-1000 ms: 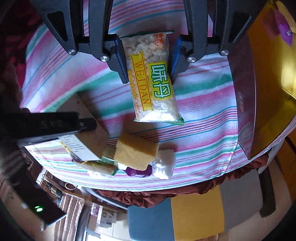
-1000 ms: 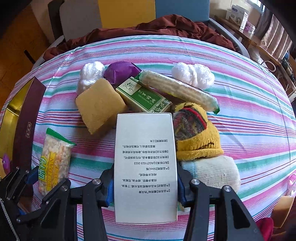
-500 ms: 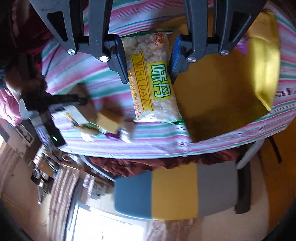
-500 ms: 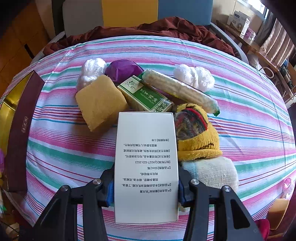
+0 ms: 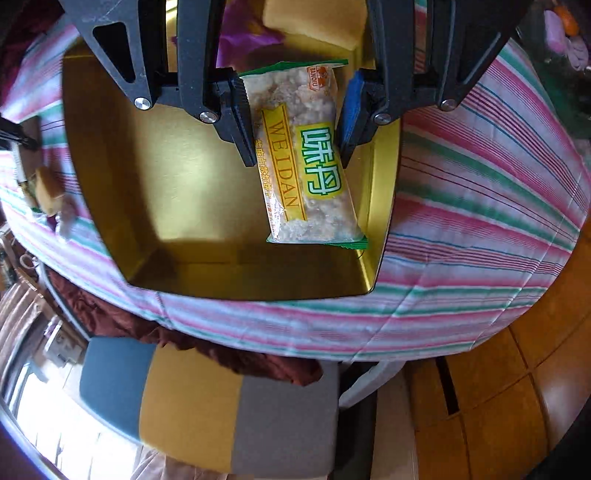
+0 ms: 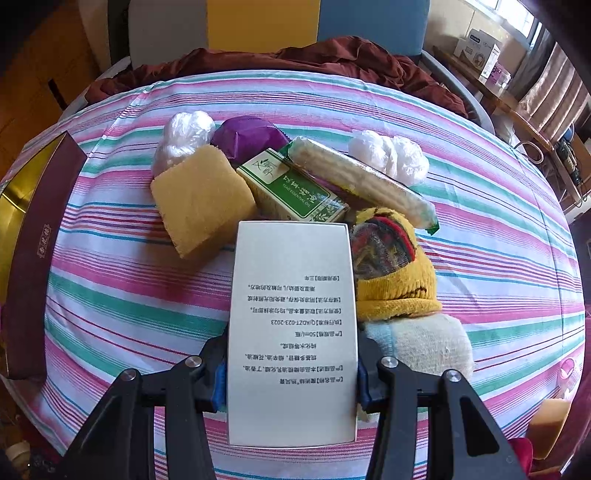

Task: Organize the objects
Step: 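Lower the WEIDAN snack bag into the gold tray and open the left tool, then lower the white box into the gold tray and open the right tool, then move both tools back toward the remaining items on the cloth, then grasp the second yellow sponge with the left tool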

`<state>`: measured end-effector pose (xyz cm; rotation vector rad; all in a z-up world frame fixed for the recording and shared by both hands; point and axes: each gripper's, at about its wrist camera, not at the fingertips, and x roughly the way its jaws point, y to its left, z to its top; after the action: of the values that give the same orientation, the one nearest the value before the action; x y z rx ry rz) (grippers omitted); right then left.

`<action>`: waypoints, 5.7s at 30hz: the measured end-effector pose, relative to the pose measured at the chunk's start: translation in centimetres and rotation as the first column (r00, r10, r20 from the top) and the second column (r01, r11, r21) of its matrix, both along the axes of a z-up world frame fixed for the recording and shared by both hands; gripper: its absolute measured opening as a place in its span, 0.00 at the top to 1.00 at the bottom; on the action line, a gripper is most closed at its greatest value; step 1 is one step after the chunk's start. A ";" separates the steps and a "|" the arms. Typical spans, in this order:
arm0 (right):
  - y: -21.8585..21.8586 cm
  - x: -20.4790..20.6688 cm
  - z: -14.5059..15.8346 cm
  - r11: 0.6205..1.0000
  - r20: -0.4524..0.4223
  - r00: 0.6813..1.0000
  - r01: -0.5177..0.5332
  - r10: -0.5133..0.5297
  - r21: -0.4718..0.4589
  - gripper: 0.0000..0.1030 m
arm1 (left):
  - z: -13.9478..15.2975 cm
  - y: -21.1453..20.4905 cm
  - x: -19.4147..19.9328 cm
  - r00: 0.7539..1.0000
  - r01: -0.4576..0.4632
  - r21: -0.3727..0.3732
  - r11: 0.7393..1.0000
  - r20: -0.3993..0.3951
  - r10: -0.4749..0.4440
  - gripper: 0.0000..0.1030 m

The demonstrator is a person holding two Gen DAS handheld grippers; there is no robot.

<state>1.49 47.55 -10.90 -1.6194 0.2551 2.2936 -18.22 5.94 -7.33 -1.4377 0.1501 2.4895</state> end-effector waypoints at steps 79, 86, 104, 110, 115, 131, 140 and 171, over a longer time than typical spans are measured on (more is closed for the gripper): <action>-30.7 -15.0 3.4 0.840 -0.201 0.951 -0.304 0.237 -0.449 0.30 | 1.9 -10.7 13.6 0.951 -0.209 0.145 0.967 -0.202 0.236 0.00; -29.3 -11.7 6.5 0.897 -0.287 0.915 -0.360 0.285 -0.258 0.26 | 3.0 -8.9 14.1 0.950 -0.168 0.118 0.979 -0.245 0.193 0.00; -17.9 -4.0 9.1 0.965 -0.351 0.913 -0.251 0.209 -0.080 0.18 | 4.8 -2.3 15.8 0.959 -0.018 0.039 0.999 -0.282 0.029 0.00; -12.1 -2.1 9.1 0.989 -0.349 0.931 -0.135 0.104 -0.065 0.18 | 4.8 0.3 16.2 0.961 0.044 0.024 0.999 -0.273 -0.036 0.00; -6.7 -0.6 9.0 0.999 -0.340 0.940 -0.021 0.011 -0.026 0.18 | 4.7 2.5 16.5 0.958 0.099 0.008 0.995 -0.272 -0.093 0.00; 9.9 7.0 5.6 0.827 -0.341 0.755 0.480 -0.560 -0.293 0.18 | 5.0 11.4 16.1 0.949 0.278 0.084 0.957 -0.178 -0.260 0.00; 10.6 7.8 5.0 0.778 -0.321 0.726 0.466 -0.608 -0.420 0.18 | 5.0 18.8 15.7 0.907 0.419 0.107 0.902 -0.102 -0.409 0.00; 10.8 7.6 4.4 0.737 -0.312 0.739 0.353 -0.598 -0.576 0.18 | -1.1 39.8 8.9 0.709 0.697 -0.155 0.701 0.003 -0.705 0.18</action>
<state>9.09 58.37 -6.47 -0.9194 1.3152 2.2345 -9.37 45.74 -8.46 -1.0629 0.7594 1.8905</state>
